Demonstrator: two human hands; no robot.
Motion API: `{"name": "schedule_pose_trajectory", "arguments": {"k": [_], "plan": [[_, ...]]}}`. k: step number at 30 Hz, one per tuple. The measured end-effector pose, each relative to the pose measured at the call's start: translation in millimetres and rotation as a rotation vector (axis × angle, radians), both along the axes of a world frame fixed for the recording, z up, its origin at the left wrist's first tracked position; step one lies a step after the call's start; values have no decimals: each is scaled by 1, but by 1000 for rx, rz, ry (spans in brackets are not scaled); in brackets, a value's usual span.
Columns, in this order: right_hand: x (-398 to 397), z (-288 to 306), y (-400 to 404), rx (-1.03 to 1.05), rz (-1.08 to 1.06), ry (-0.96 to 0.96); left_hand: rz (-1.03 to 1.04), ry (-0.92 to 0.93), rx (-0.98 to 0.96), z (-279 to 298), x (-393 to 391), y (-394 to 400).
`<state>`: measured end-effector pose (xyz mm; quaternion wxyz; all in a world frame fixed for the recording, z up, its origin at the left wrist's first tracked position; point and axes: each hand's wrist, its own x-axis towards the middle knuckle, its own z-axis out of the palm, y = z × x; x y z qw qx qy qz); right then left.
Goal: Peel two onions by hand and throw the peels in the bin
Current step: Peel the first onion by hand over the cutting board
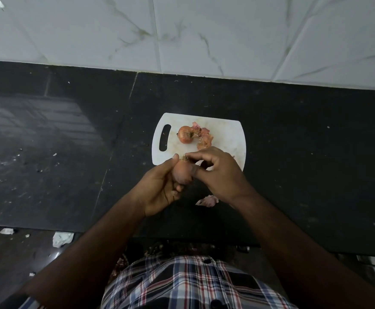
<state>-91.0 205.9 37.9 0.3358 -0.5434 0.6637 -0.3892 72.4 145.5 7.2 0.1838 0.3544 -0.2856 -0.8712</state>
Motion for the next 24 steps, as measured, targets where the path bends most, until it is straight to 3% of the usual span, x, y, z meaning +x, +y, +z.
{"name": "schedule_pose_trajectory", "arguments": {"k": [6, 10, 19, 24], "plan": [[1, -3, -3, -79, -84, -14, 88, -100, -138, 3, -9, 4], [1, -2, -3, -2, -107, -29, 117, -120, -125, 1, -12, 5], [-8, -5, 6, -10, -146, -148, 70, -94, -115, 5, -13, 3], [-7, -7, 6, -65, -184, -94, 71, -57, -179, 7, -11, 6]]}}
